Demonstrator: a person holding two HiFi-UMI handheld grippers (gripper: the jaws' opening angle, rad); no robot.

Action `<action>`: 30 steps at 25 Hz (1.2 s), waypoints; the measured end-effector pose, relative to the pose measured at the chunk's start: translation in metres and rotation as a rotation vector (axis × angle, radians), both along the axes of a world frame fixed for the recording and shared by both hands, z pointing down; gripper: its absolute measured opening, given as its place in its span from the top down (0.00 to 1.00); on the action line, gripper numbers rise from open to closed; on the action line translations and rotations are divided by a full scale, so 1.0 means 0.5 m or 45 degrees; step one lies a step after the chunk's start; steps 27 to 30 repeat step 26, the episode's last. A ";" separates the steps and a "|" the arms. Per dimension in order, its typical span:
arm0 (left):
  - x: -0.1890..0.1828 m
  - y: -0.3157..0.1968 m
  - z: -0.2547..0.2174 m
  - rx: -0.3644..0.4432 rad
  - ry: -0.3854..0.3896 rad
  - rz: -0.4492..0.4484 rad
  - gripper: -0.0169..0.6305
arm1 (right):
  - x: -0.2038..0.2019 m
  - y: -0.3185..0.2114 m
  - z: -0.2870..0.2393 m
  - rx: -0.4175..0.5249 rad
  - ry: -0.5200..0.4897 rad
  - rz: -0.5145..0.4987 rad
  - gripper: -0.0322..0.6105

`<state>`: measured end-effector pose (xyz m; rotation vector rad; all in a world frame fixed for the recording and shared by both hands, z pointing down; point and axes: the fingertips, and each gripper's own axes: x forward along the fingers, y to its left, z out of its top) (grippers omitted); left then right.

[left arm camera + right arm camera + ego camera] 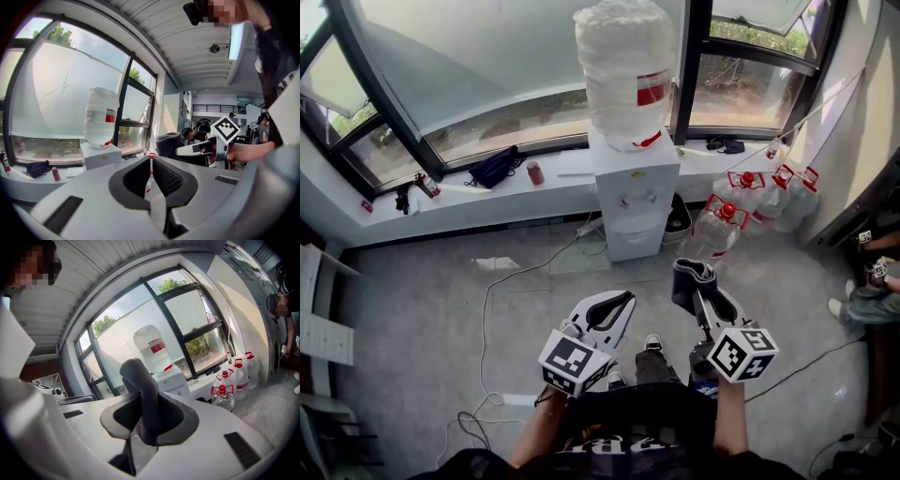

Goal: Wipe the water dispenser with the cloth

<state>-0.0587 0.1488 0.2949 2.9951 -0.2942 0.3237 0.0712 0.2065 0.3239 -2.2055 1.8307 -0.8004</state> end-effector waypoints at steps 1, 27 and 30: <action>-0.004 0.006 -0.002 0.004 0.008 0.008 0.94 | -0.007 0.005 -0.001 0.001 0.000 0.002 0.79; -0.031 0.089 -0.015 0.046 0.038 0.071 0.94 | -0.025 0.075 -0.018 -0.027 0.122 0.012 0.79; -0.031 0.089 -0.015 0.046 0.038 0.071 0.94 | -0.025 0.075 -0.018 -0.027 0.122 0.012 0.79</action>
